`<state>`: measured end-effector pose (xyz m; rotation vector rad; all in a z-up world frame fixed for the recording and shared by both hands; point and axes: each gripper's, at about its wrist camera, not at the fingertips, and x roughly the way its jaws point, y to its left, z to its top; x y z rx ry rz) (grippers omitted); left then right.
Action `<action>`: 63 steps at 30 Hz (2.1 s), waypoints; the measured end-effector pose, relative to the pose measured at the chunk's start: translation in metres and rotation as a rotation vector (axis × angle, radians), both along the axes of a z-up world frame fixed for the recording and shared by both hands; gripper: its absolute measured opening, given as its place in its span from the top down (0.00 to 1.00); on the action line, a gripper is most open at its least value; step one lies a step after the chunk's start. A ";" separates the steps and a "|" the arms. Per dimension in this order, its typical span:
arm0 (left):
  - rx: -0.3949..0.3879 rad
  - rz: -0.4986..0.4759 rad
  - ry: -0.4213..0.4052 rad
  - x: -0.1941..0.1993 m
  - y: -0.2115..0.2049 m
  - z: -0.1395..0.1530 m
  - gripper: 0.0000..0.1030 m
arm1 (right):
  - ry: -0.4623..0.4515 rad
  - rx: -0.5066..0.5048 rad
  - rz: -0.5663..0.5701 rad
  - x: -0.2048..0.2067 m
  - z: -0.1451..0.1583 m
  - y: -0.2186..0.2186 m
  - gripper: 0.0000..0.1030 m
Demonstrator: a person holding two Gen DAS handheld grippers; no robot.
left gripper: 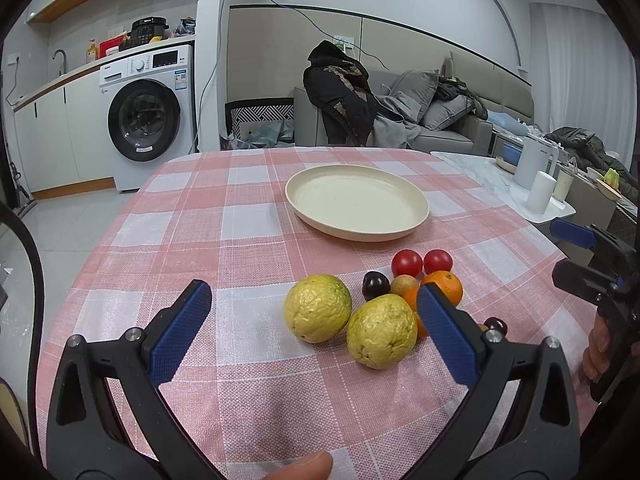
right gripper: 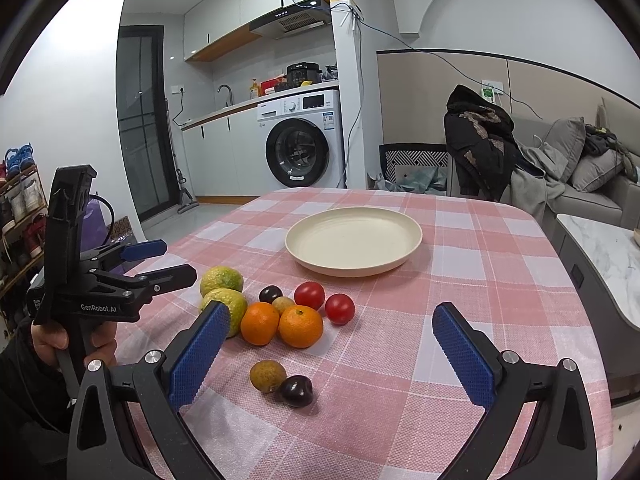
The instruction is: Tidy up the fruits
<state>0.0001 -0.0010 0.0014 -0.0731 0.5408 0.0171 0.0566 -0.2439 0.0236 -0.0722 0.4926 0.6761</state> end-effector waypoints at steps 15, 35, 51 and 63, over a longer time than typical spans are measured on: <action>0.002 0.000 -0.003 -0.001 0.000 0.000 0.01 | -0.003 0.001 0.001 0.000 0.000 -0.001 0.00; 0.022 0.008 -0.016 -0.003 -0.002 0.001 0.01 | 0.012 -0.036 -0.029 0.004 -0.003 0.002 0.00; 0.030 -0.039 0.052 0.002 -0.010 0.000 0.01 | 0.219 -0.226 0.004 0.023 -0.031 0.013 0.00; 0.030 -0.085 0.134 0.013 -0.018 -0.013 0.01 | 0.264 -0.351 0.107 0.011 -0.054 0.029 0.21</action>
